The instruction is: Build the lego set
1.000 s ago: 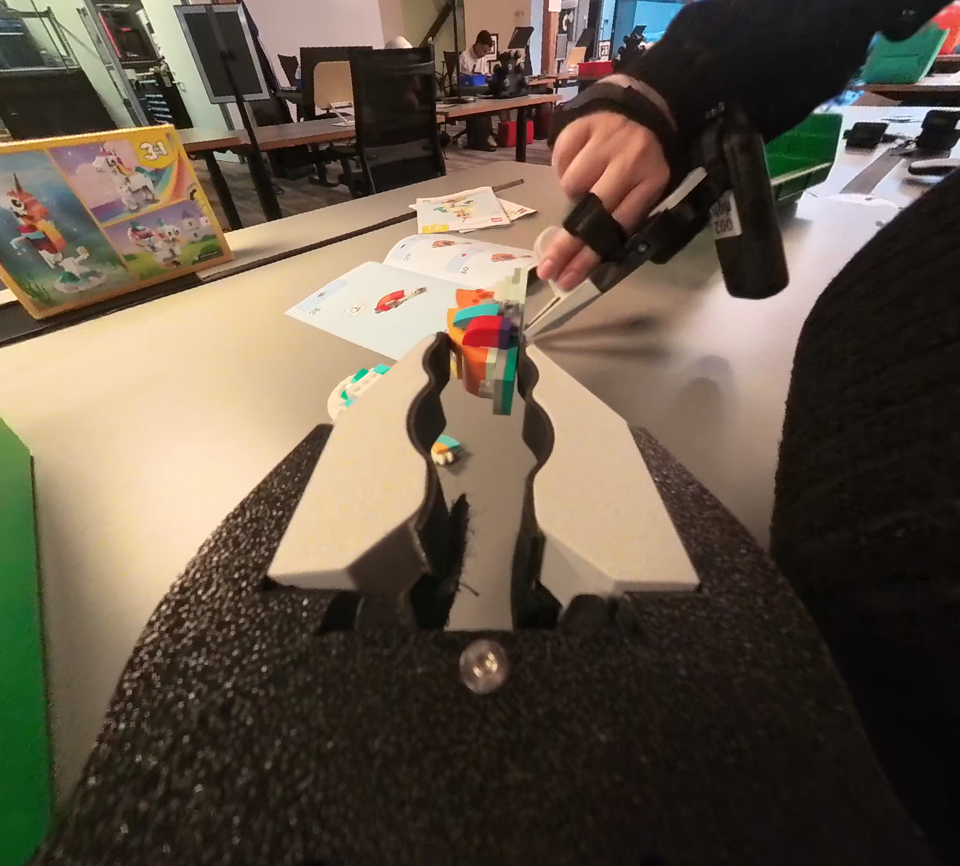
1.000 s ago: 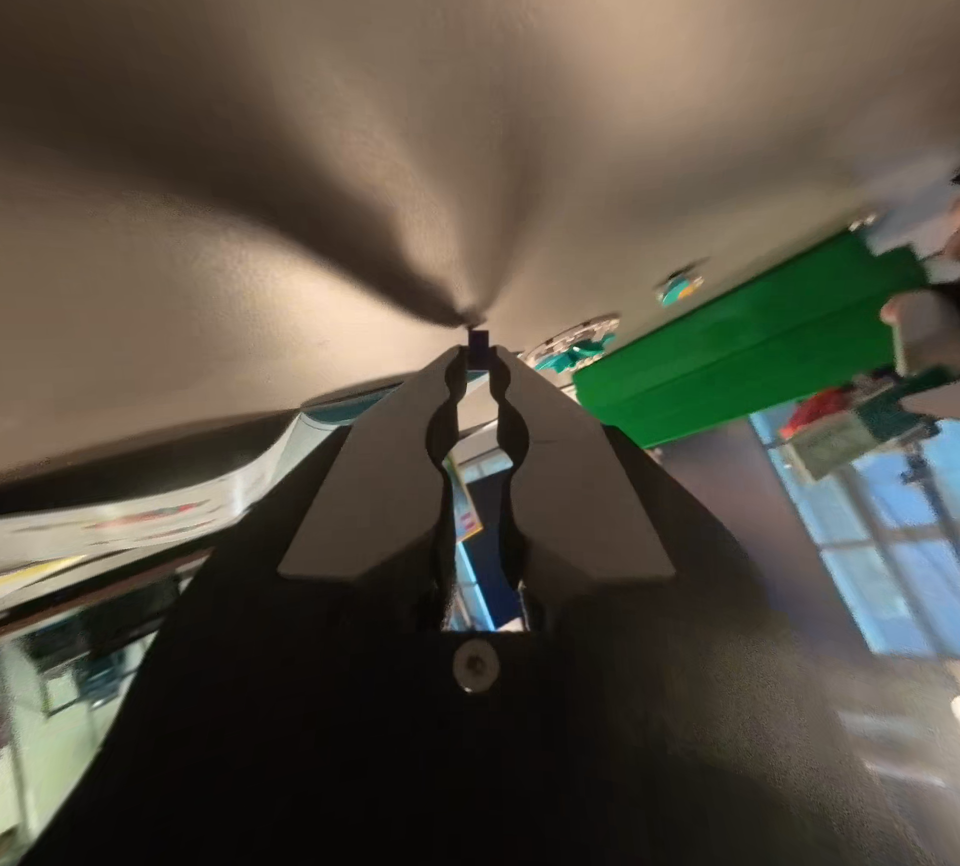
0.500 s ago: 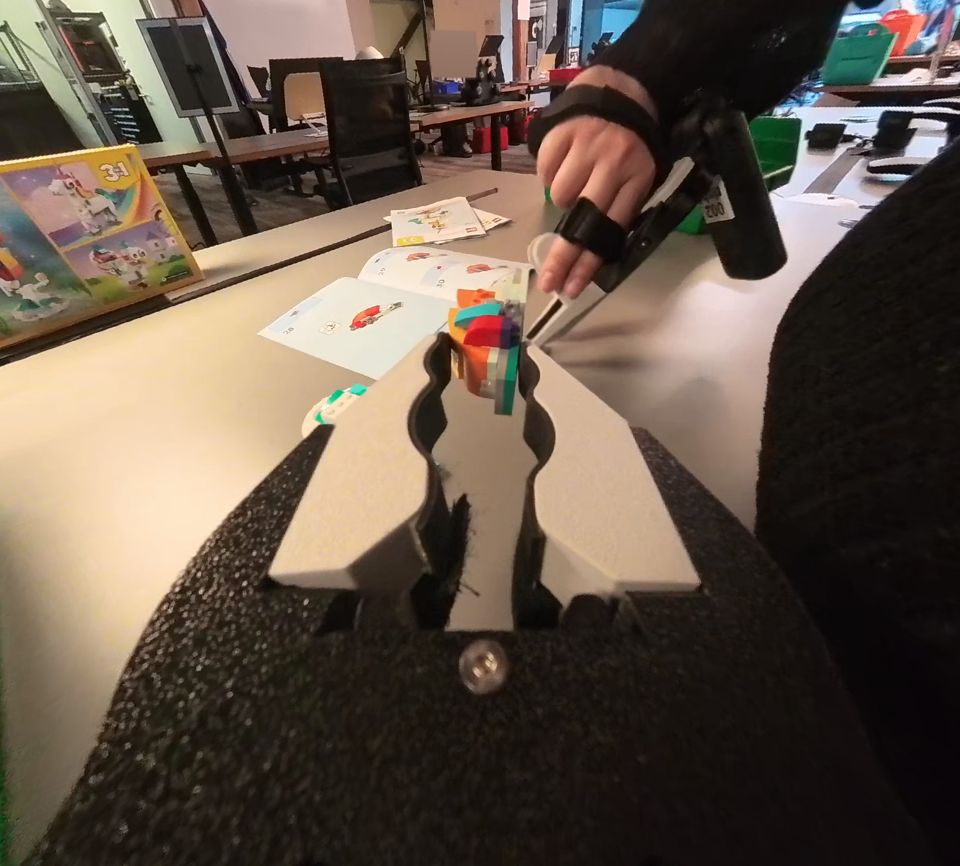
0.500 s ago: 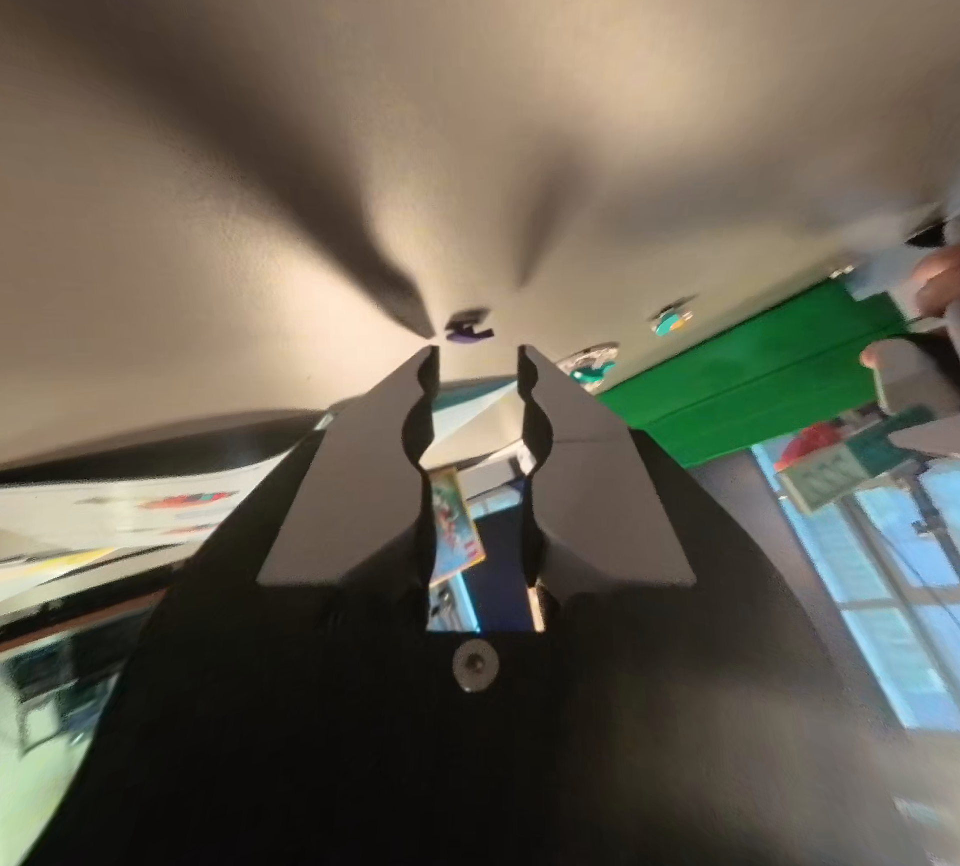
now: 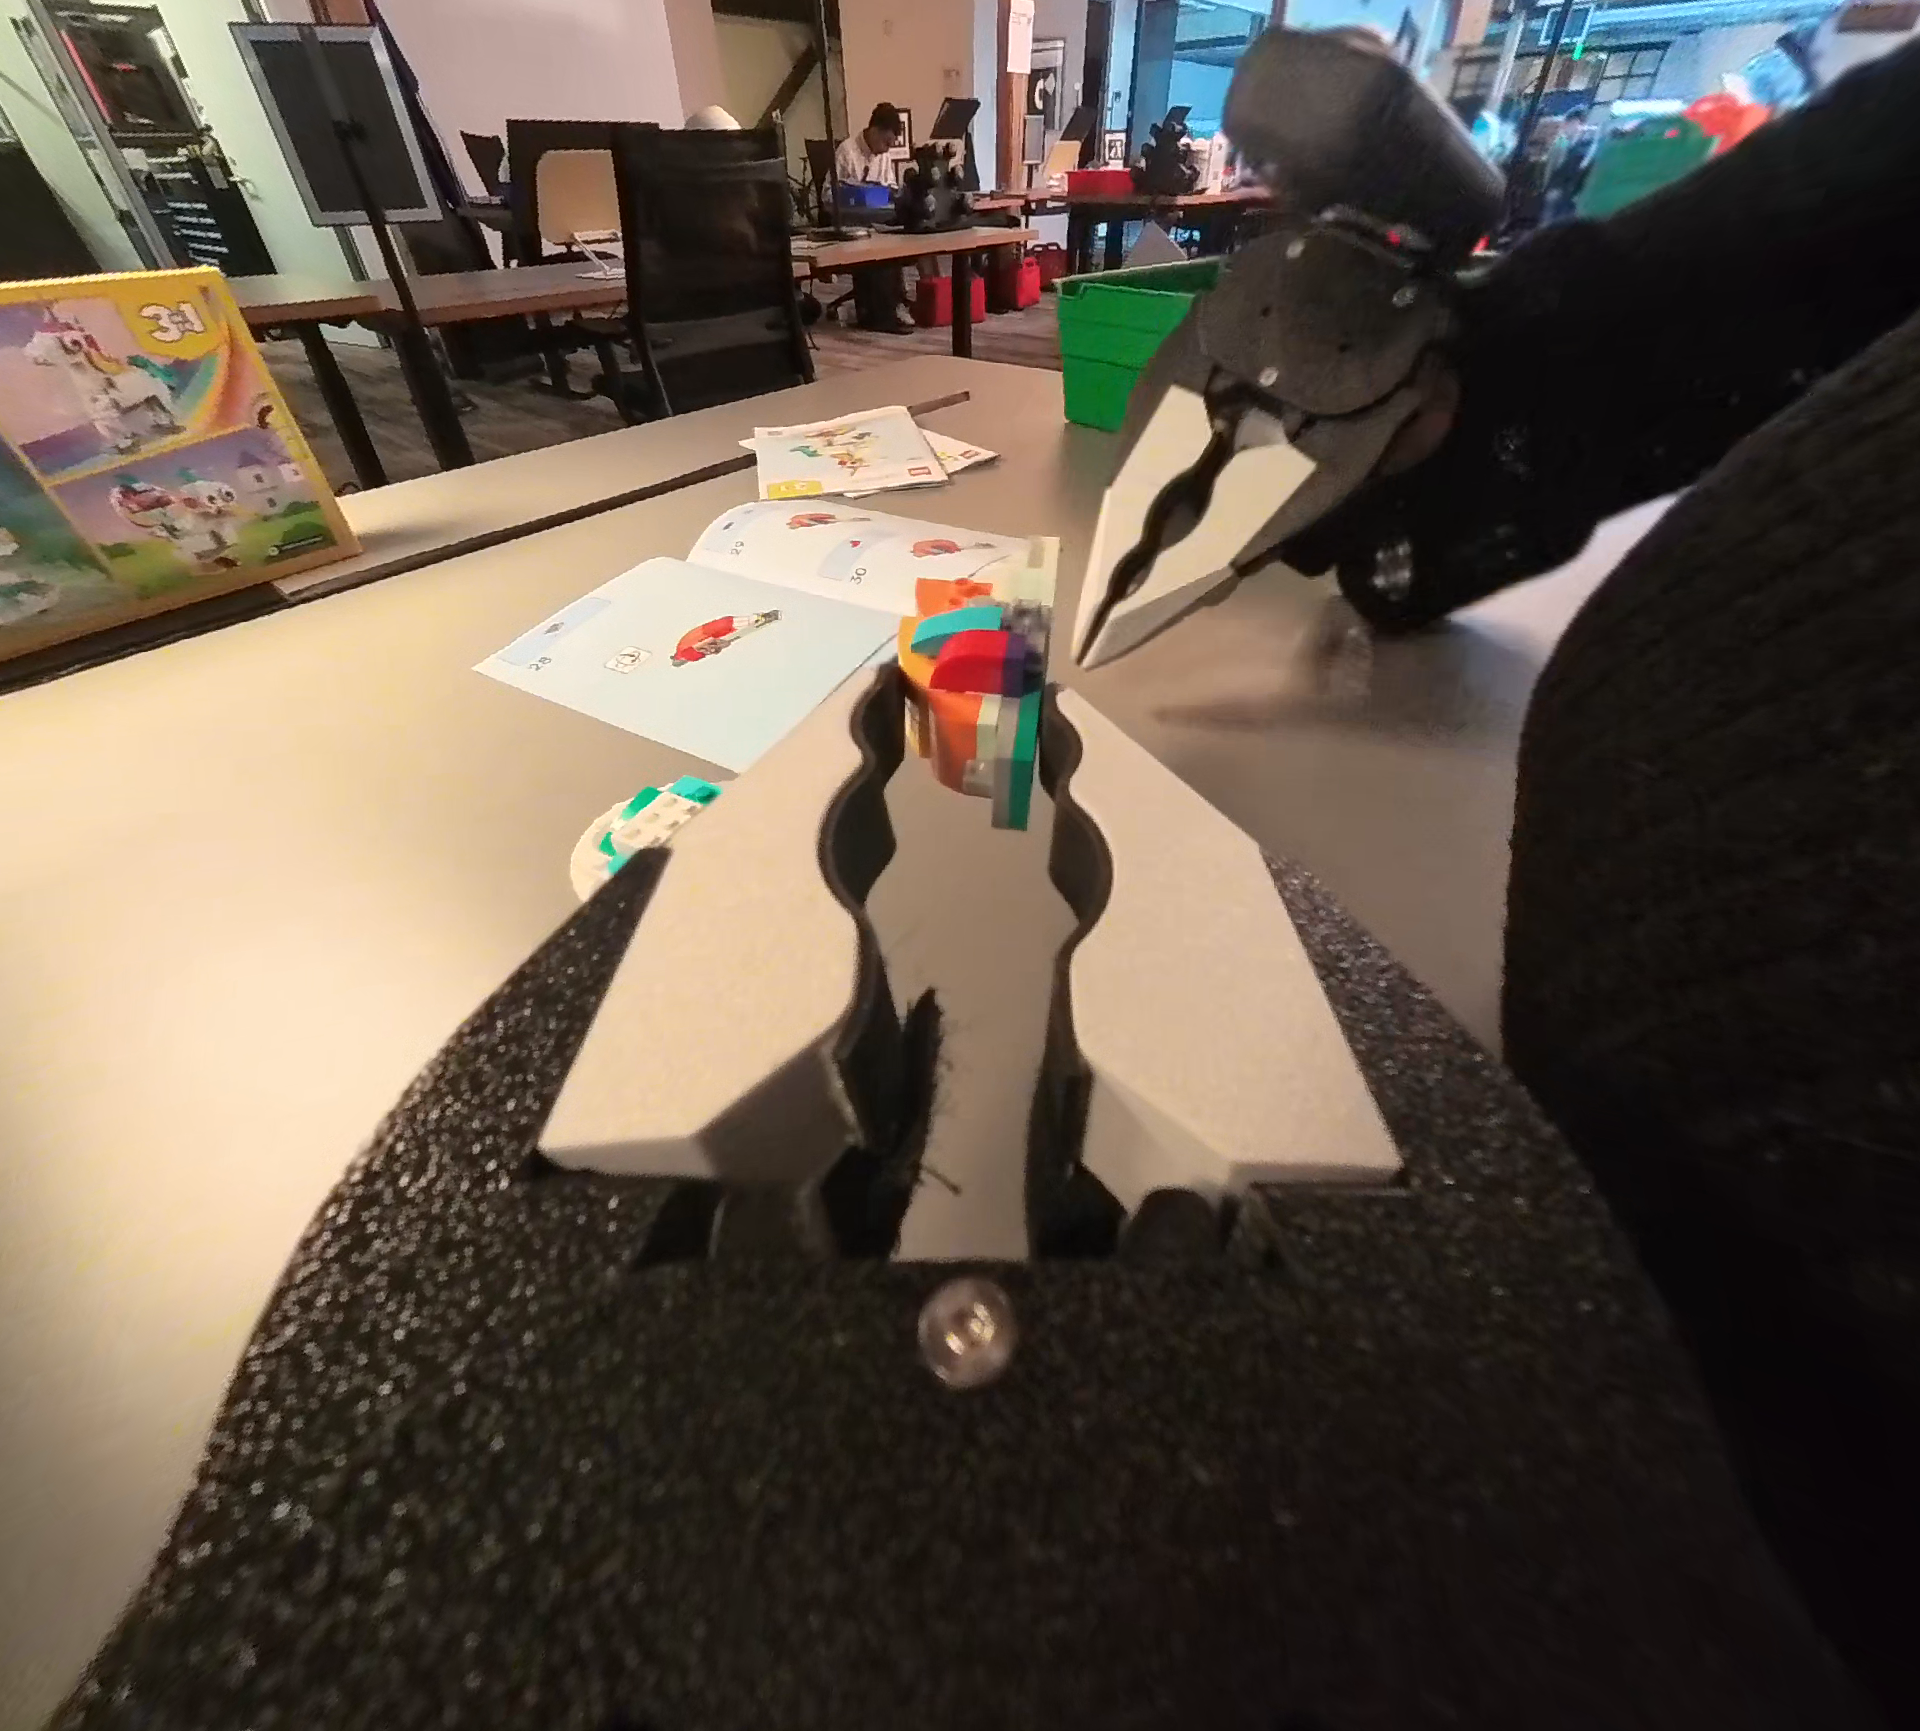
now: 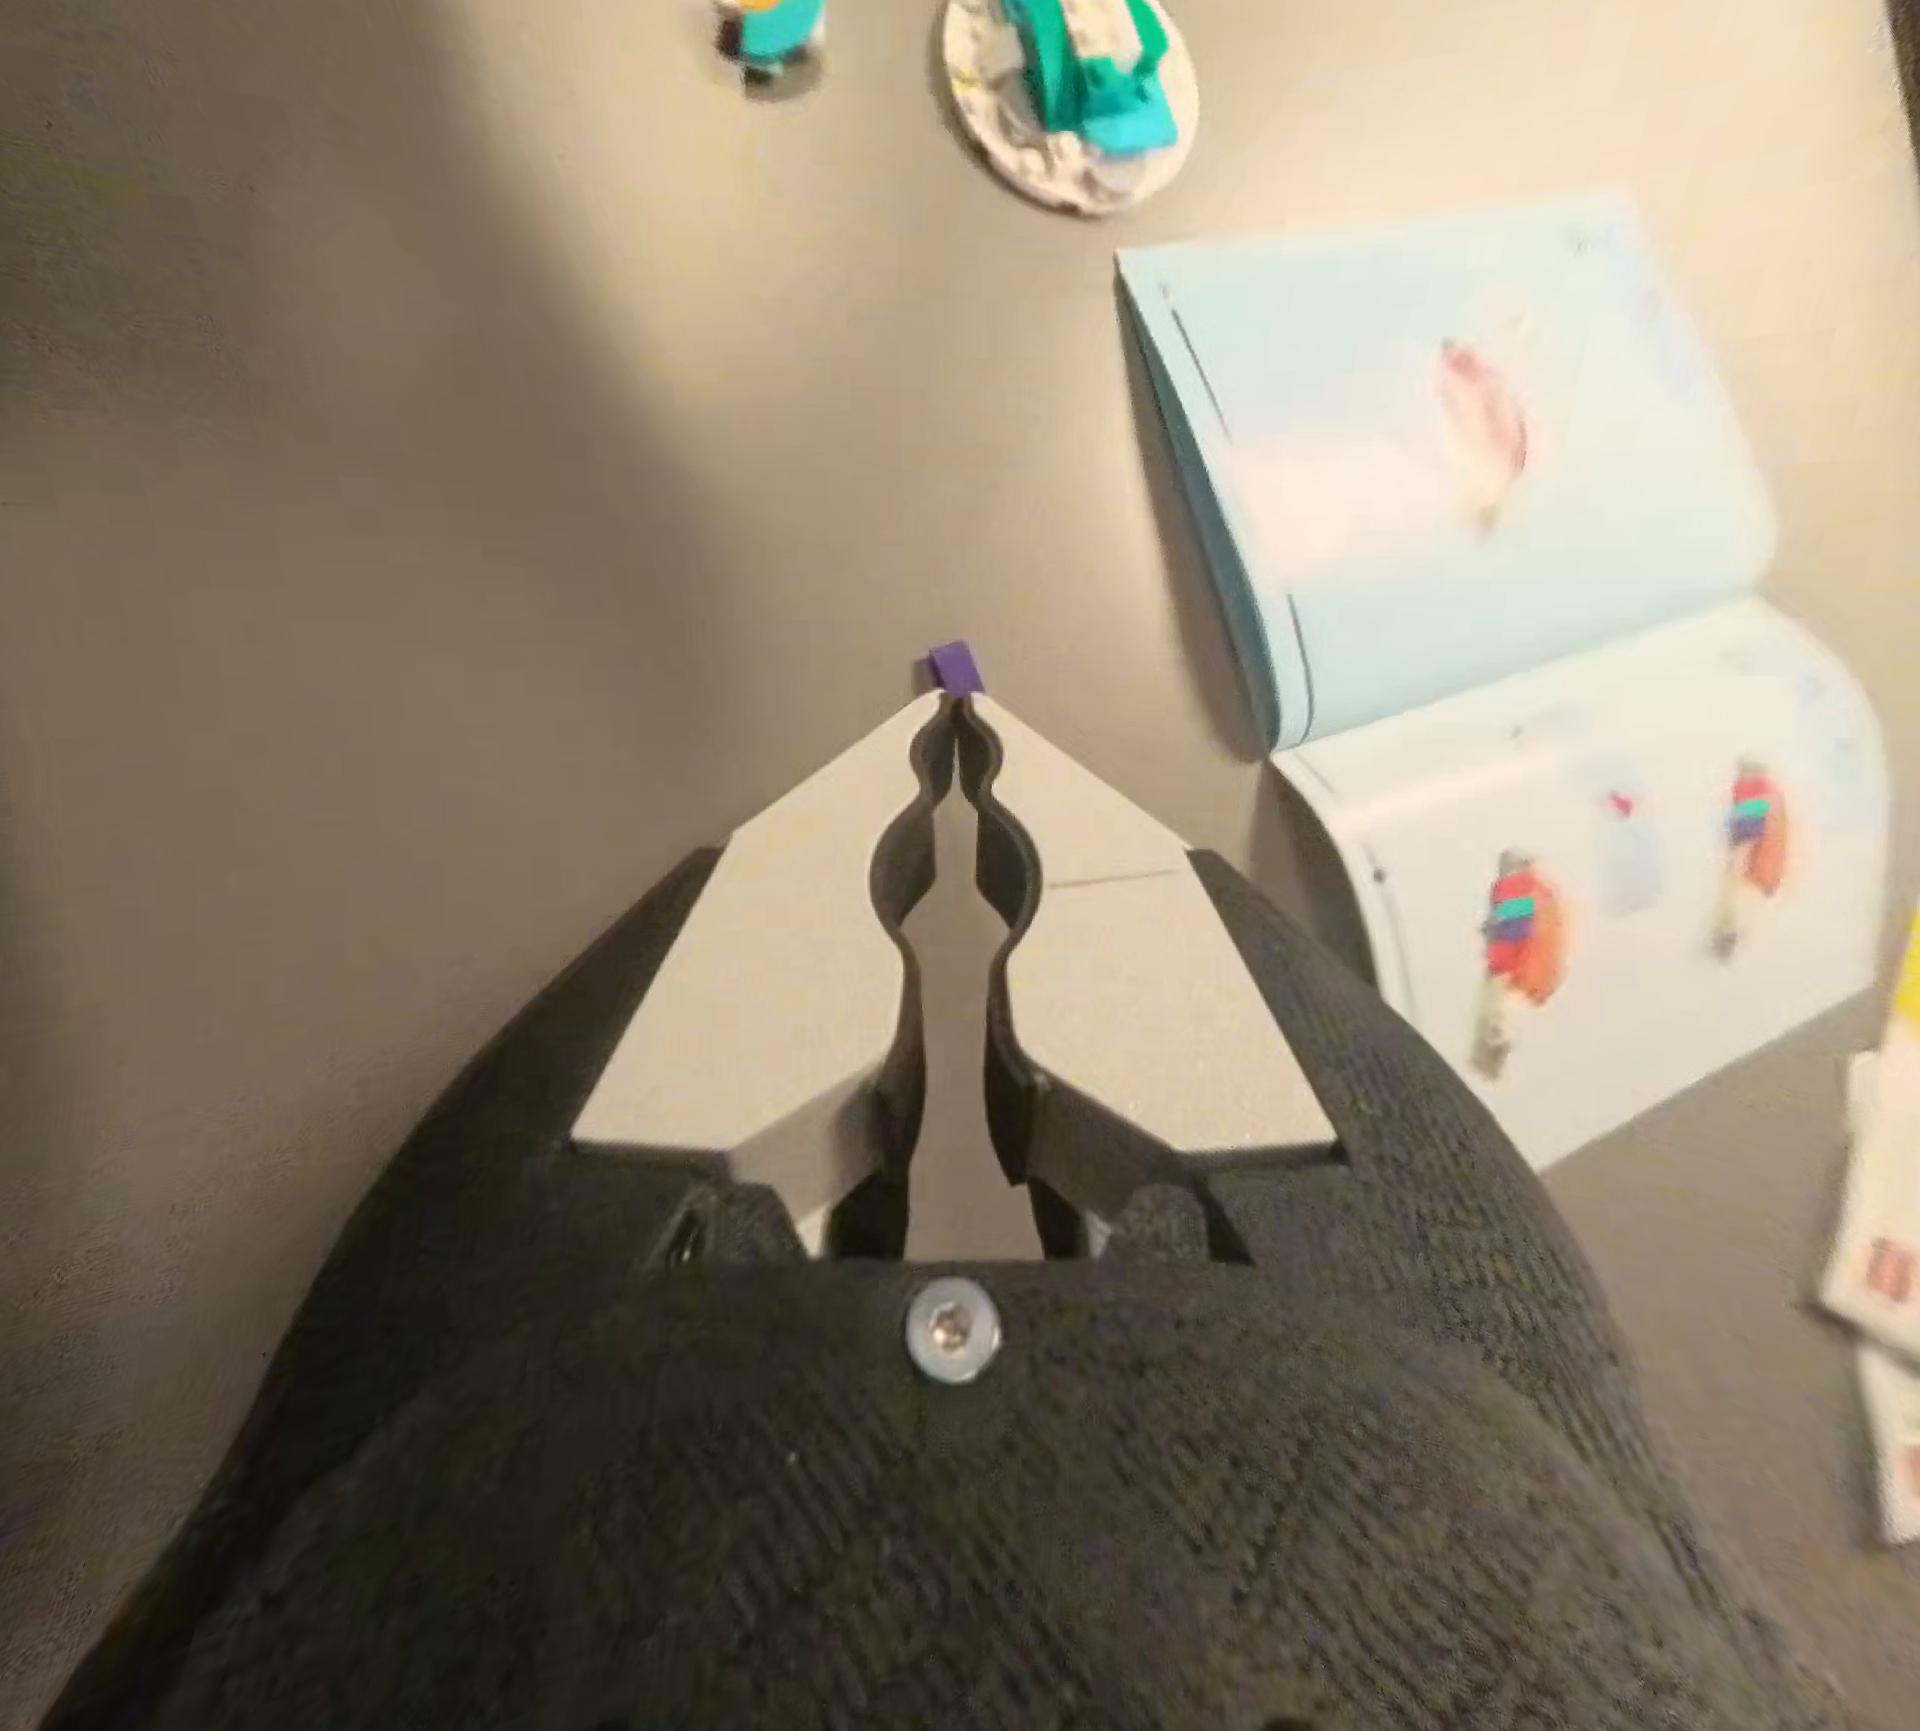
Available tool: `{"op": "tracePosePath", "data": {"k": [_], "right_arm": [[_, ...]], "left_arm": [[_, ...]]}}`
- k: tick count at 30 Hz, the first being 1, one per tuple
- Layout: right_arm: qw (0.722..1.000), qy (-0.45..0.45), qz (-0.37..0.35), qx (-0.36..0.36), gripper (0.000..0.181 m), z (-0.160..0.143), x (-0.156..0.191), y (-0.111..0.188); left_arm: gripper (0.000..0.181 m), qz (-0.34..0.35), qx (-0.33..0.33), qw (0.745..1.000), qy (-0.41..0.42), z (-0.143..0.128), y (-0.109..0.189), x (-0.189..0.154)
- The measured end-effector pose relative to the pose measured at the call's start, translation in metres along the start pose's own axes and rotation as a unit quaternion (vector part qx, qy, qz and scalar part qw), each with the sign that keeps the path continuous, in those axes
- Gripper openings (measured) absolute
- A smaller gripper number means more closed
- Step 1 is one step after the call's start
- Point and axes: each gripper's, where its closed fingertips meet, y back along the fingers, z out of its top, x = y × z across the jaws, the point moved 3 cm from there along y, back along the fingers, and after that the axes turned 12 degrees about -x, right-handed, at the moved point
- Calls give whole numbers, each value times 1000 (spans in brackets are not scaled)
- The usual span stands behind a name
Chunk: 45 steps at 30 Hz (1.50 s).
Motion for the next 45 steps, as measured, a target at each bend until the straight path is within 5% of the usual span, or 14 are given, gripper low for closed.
{"op": "tracePosePath", "data": {"k": [12,23,41,45], "right_arm": [[996,-82,-28,-5,3,-15,-11,-14],[968,-245,-53,-24,17,-14,2,-10],[957,-254,-139,-14,6,-12,-6,-19],[952,-266,-135,-73,6,23,-13,-12]], "left_arm": [[23,-10,10,1000,17,-4,-7,2],[23,-5,17,1000,24,-7,-6,4],[23,-15,26,999,24,-13,-11,-2],[23,-9,24,1000,17,-15,-16,-3]]}}
